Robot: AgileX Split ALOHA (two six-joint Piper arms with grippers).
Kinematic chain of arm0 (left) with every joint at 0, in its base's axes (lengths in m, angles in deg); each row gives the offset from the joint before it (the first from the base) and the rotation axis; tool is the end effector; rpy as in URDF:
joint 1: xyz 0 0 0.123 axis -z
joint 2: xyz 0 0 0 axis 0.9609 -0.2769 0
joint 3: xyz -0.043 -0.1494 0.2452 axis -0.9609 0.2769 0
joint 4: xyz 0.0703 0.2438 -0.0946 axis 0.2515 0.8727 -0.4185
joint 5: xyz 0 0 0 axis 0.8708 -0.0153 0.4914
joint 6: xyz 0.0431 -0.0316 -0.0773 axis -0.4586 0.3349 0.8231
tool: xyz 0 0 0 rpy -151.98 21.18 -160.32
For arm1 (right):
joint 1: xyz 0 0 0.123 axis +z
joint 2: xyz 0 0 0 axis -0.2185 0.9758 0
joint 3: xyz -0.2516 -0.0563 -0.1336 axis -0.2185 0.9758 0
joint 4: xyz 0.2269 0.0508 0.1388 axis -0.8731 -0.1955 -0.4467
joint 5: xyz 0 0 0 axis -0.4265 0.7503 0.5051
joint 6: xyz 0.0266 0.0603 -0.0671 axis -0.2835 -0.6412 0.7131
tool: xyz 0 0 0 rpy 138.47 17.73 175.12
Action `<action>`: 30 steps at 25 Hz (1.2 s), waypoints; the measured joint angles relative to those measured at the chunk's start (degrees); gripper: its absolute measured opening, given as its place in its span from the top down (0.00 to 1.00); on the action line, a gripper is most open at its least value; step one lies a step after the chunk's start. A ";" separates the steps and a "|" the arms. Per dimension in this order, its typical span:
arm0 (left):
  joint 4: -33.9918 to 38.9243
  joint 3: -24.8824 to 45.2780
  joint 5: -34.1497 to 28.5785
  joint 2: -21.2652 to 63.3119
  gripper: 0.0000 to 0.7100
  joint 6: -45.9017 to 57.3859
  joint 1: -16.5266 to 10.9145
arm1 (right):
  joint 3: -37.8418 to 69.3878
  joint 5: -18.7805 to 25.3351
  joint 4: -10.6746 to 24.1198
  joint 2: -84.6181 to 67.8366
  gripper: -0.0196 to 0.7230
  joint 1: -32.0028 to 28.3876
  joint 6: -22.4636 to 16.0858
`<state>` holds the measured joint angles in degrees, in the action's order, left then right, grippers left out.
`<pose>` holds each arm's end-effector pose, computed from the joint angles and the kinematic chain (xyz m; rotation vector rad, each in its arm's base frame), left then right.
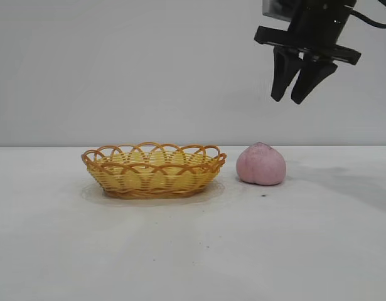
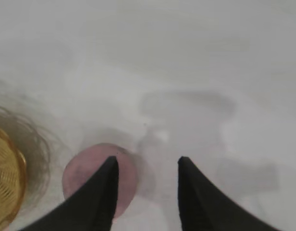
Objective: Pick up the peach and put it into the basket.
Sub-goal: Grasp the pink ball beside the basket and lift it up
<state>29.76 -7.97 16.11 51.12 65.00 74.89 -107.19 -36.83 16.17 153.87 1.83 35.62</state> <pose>0.0043 -0.0046 0.2781 0.1063 2.0889 -0.0246 0.4458 0.1382 0.1974 -0.5423 2.7142 0.3757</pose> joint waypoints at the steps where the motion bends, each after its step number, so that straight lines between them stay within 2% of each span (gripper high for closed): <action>1: 0.00 0.00 0.00 0.00 0.63 0.00 0.00 | 0.00 0.00 -0.12 0.00 0.64 0.00 0.14; 7: 0.00 0.00 0.00 0.00 0.63 0.00 0.00 | 0.00 1.19 -0.82 0.00 0.64 0.00 1.12; 16: 0.00 0.00 0.00 0.00 0.63 0.00 0.00 | 0.00 2.93 -4.19 0.20 0.64 0.00 2.79; 22: 0.00 0.00 0.00 0.00 0.63 0.00 0.00 | -0.03 4.52 -4.38 3.61 0.64 2.12 3.11; 27: 0.00 0.00 0.00 0.00 0.63 0.00 0.00 | -0.13 3.59 -4.15 8.59 0.64 4.60 2.98; 29: 0.00 0.00 0.00 0.00 0.63 0.00 0.00 | -0.50 2.84 -1.97 9.34 0.84 4.96 1.42; 30: 0.00 0.00 0.00 0.00 0.63 0.00 0.00 | -0.58 2.35 -0.12 9.16 0.88 5.00 0.37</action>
<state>29.76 -7.97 16.11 51.12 65.00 74.89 -107.77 -34.48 16.04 163.03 6.83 35.99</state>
